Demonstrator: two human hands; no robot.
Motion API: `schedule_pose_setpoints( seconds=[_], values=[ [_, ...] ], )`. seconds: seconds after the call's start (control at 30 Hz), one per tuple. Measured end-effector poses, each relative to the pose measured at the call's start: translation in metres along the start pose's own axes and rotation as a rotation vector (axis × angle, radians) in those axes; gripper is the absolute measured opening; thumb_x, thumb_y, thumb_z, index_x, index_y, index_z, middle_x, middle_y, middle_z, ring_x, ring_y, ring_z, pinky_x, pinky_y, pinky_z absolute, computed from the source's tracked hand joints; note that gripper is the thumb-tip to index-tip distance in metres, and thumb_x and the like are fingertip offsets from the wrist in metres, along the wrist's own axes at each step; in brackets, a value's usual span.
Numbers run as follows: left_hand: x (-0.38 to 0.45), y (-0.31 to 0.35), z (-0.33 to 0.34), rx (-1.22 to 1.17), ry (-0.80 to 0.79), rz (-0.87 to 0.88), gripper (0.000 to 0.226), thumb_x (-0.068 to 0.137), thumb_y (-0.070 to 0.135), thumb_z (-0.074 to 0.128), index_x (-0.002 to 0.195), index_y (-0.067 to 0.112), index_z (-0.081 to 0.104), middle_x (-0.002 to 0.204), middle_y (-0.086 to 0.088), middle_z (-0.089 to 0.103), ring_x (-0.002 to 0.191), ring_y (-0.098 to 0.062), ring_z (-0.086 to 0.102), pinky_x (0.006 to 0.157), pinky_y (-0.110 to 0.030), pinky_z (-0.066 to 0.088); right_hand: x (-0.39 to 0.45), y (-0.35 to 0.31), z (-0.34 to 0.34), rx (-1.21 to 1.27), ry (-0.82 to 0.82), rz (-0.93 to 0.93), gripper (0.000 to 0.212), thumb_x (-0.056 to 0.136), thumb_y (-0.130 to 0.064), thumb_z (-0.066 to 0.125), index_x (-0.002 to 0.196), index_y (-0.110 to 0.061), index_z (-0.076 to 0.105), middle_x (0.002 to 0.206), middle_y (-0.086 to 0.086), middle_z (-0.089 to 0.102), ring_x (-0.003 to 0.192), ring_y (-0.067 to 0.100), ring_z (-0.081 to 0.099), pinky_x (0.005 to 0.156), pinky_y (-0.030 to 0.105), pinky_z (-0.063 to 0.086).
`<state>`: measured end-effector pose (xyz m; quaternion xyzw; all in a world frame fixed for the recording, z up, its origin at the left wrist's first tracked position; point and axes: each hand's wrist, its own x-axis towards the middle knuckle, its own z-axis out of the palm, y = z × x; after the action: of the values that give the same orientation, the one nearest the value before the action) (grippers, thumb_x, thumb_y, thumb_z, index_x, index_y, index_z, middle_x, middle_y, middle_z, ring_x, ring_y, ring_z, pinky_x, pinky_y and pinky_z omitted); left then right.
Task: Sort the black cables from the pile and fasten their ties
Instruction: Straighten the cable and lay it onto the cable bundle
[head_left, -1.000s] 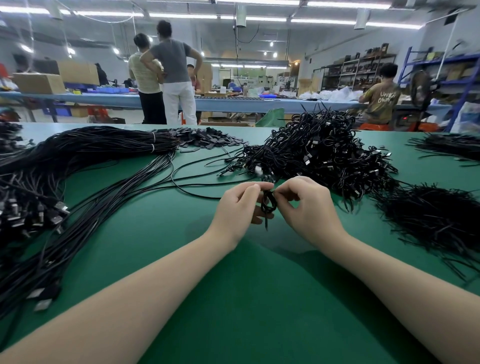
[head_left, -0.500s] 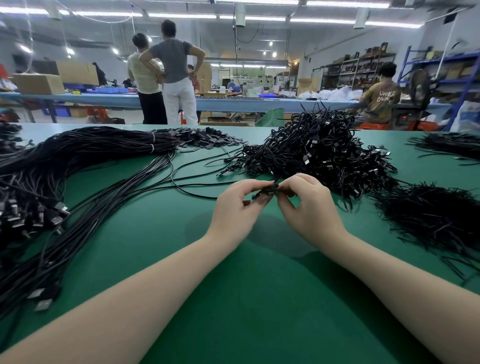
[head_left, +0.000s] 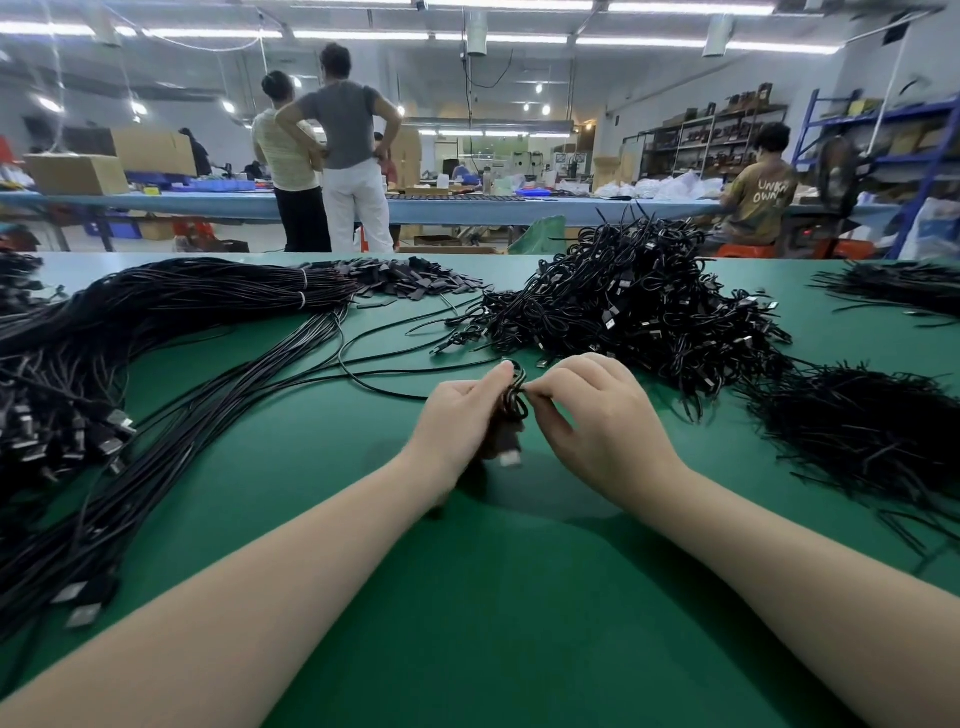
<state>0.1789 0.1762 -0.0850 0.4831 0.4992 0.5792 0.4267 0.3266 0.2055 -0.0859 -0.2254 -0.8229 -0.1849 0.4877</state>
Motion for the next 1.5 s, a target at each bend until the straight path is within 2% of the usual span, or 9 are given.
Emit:
schedule_pose_setpoints(
  seconds=[0.17,0.27,0.43,0.6,0.7,0.97,1.17,1.33,1.5],
  values=[
    [-0.002,-0.008,0.0,0.374,0.229,0.47,0.054,0.096,0.032,0.047,0.054,-0.003,0.045,0.077,-0.004,0.05,0.08,-0.004,0.046,0.068,-0.012,0.034,0.002,-0.005,-0.002,0.133,0.009,0.164,0.002,0.081,-0.001,0.069,0.08,0.0,0.068,0.075,0.006,0.065,0.072,0.027,0.06,0.071,0.032,0.046],
    [-0.003,-0.009,-0.001,0.443,0.228,0.57,0.044,0.09,0.031,0.044,0.054,0.008,0.047,0.073,0.003,0.053,0.079,-0.005,0.048,0.068,-0.016,0.036,0.002,-0.008,-0.003,0.148,0.012,0.179,0.003,0.082,-0.002,0.068,0.081,0.0,0.068,0.075,0.005,0.065,0.072,0.025,0.059,0.07,0.032,0.047],
    [-0.003,-0.011,0.0,0.27,0.175,0.468,0.01,0.09,0.03,0.048,0.081,0.032,0.043,0.047,0.008,0.04,0.045,-0.009,0.03,0.047,-0.022,0.029,0.001,-0.004,-0.002,0.151,0.009,0.226,0.001,0.082,-0.002,0.069,0.082,-0.002,0.068,0.075,0.003,0.064,0.073,0.02,0.057,0.071,0.03,0.046],
    [-0.004,-0.012,-0.001,0.377,0.093,0.582,0.046,0.091,0.006,0.049,0.097,0.048,0.065,0.076,0.012,0.07,0.056,-0.013,0.054,0.057,-0.026,0.046,-0.002,0.002,0.0,0.163,-0.01,0.289,0.005,0.082,-0.001,0.068,0.086,-0.003,0.071,0.076,0.003,0.066,0.073,0.02,0.058,0.069,0.034,0.049],
    [-0.003,-0.012,0.0,0.426,0.08,0.576,0.055,0.086,-0.004,0.057,0.1,0.049,0.065,0.095,0.028,0.068,0.09,0.002,0.066,0.083,-0.019,0.052,-0.002,0.006,-0.001,0.169,-0.005,0.297,0.007,0.082,-0.002,0.069,0.087,-0.004,0.073,0.077,0.004,0.068,0.072,0.021,0.06,0.07,0.036,0.051],
    [0.0,-0.01,-0.001,0.471,0.17,0.551,0.021,0.084,0.016,0.073,0.103,0.026,0.074,0.101,0.016,0.06,0.097,0.002,0.054,0.079,-0.009,0.041,-0.001,0.004,0.0,0.183,-0.008,0.248,0.013,0.077,0.003,0.071,0.088,-0.003,0.073,0.078,0.009,0.069,0.075,0.029,0.063,0.069,0.038,0.054],
    [-0.003,-0.004,0.003,0.068,0.094,0.24,0.046,0.087,0.028,0.069,0.124,0.036,0.042,0.066,0.0,0.07,0.062,-0.012,0.063,0.056,-0.021,0.048,0.001,0.006,-0.003,0.037,0.042,0.052,0.005,0.081,-0.002,0.069,0.084,-0.002,0.074,0.073,0.008,0.067,0.068,0.03,0.063,0.066,0.039,0.052],
    [-0.007,0.001,0.003,-0.121,-0.005,0.031,0.013,0.093,0.018,0.058,0.097,0.031,0.06,0.064,0.0,0.069,0.047,-0.014,0.062,0.046,-0.02,0.038,-0.001,0.009,-0.001,-0.053,0.014,-0.042,0.01,0.08,-0.005,0.067,0.087,-0.006,0.074,0.077,0.006,0.068,0.07,0.029,0.064,0.065,0.036,0.051],
    [-0.002,-0.007,0.005,0.009,-0.018,0.165,0.045,0.092,0.003,0.044,0.092,0.038,0.073,0.077,0.005,0.069,0.072,-0.011,0.064,0.063,-0.02,0.044,-0.003,0.011,0.001,0.038,0.027,0.117,0.008,0.082,-0.005,0.067,0.086,-0.002,0.073,0.076,0.009,0.069,0.07,0.031,0.065,0.069,0.043,0.053]
  ],
)
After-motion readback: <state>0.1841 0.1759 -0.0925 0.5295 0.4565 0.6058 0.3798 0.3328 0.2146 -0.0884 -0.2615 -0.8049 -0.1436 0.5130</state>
